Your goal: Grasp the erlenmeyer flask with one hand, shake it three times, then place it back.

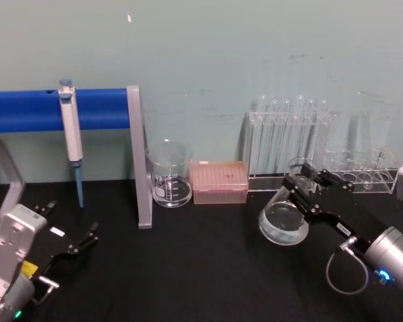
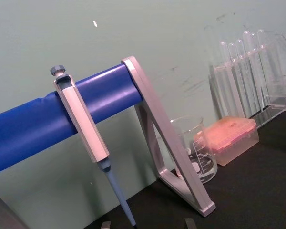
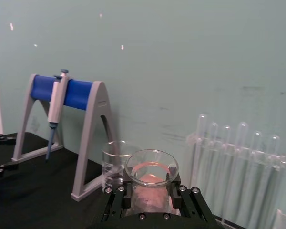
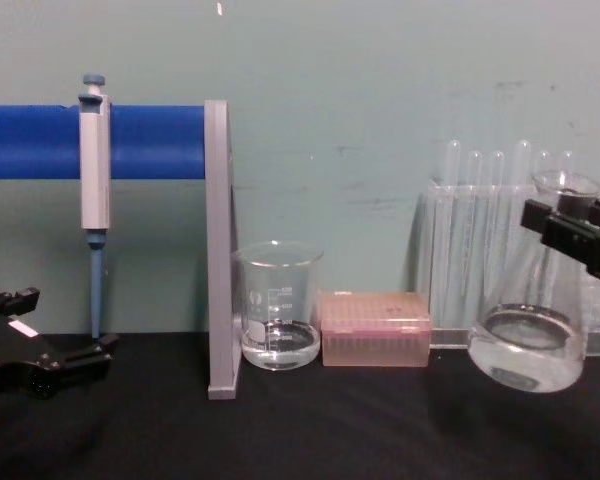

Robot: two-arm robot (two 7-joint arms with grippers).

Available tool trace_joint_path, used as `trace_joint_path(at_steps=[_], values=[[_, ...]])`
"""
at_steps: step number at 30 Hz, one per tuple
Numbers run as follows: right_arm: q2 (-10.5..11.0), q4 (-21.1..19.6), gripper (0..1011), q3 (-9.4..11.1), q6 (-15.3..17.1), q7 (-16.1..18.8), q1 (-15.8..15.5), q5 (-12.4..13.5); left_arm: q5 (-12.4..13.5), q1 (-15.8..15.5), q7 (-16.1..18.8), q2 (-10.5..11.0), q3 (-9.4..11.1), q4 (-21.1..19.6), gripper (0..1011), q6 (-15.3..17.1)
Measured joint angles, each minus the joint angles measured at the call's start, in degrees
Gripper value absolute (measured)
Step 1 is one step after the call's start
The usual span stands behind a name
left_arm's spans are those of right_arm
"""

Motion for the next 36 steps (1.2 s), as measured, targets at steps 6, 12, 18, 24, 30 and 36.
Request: trace_joint_path(at_steps=[6,12,18,24,30,36], values=[[-0.22,-0.69,450,1.58,0.32,-0.61,-1.06,-0.40,0.00,0.00,0.00,0.00,0.00,0.00,1001,0.00],[-0.79,-1.06,450,2.29,0.81,-0.21,-1.33,-0.83,0.00,0.00,0.00,0.00,0.00,0.00,1001,0.00],[-1.30,-1.19,450,1.65,1.19,1.29,-1.06,-1.07,0.00,0.00,0.00,0.00,0.00,0.00,1001,0.00],[-1.86,-1.06,450,-0.61,1.38,4.07,0.08,-1.12,0.00,0.00,0.00,0.00,0.00,0.00,1001,0.00],[-2.10,-0.81,450,-3.32,1.50,7.06,1.40,-0.66,0.00,0.00,0.00,0.00,0.00,0.00,1001,0.00],[-2.16,-0.64,450,-6.39,1.52,10.23,2.78,0.22,0.00,0.00,0.00,0.00,0.00,0.00,1001,0.00]])
